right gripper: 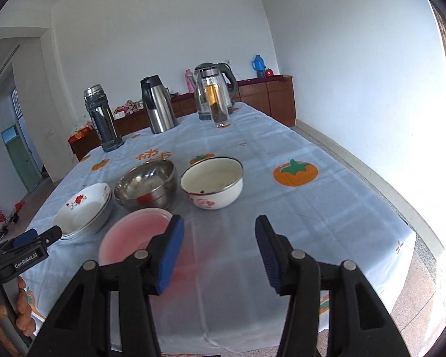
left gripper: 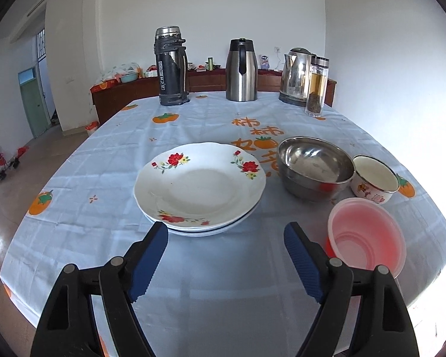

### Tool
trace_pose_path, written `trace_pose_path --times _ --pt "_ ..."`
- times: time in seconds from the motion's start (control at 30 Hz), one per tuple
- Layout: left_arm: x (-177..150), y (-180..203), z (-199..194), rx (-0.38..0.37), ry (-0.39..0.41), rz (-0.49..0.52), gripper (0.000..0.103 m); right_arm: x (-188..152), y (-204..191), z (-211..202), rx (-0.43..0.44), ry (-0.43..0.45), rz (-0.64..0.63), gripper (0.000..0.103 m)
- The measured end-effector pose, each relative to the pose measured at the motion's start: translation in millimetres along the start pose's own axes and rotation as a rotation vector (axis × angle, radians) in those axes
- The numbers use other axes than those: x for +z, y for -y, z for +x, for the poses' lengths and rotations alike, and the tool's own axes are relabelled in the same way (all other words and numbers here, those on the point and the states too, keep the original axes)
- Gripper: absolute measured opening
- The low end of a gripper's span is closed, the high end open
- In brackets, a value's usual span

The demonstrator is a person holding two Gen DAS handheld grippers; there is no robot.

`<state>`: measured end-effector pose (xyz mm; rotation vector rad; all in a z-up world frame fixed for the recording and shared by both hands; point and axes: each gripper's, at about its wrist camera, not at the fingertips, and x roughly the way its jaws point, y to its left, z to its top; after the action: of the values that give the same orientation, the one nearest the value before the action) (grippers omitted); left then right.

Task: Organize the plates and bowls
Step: 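Move the left gripper toward the rim of the red plastic bowl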

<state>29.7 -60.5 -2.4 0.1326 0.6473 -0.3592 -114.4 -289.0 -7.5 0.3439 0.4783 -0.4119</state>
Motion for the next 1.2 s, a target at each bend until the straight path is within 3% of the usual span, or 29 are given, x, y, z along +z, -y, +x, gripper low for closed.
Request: trace_pose_path --times 0.13,0.2,0.23,0.43,0.47,0.57,0.6,0.87,0.93,1.07,1.2 --pt "1 7 2 -0.028 -0.005 -0.004 0.082 0 9 -4 -0.005 0.026 0.008 0.059" --pt "1 14 4 -0.023 -0.002 0.011 0.082 1 13 -5 -0.015 0.049 0.0 0.073" --pt "1 16 6 -0.02 -0.001 0.017 0.082 1 14 -5 -0.021 0.058 -0.007 0.075" --pt "1 29 13 -0.054 -0.021 0.028 0.082 3 14 2 -0.009 0.06 -0.053 0.076" --pt "1 31 14 -0.059 -0.025 0.031 0.082 3 13 5 0.006 0.045 -0.057 0.073" --pt "2 34 12 -0.082 -0.017 0.015 0.082 1 13 17 0.036 -0.006 -0.053 0.037" --pt "3 35 11 -0.096 -0.012 0.006 0.082 0 13 21 0.05 -0.028 -0.043 0.03" --pt "6 59 20 -0.156 -0.053 0.048 0.08 0 5 42 0.216 -0.122 0.02 0.032" --pt "7 62 25 -0.179 -0.078 0.047 0.07 0 0 47 0.232 -0.144 0.017 0.032" --pt "6 65 36 -0.219 -0.133 0.024 0.065 -1 -8 56 0.235 -0.176 0.009 0.032" --pt "4 70 36 -0.232 -0.134 0.042 0.063 -3 -8 60 0.239 -0.187 0.006 0.032"
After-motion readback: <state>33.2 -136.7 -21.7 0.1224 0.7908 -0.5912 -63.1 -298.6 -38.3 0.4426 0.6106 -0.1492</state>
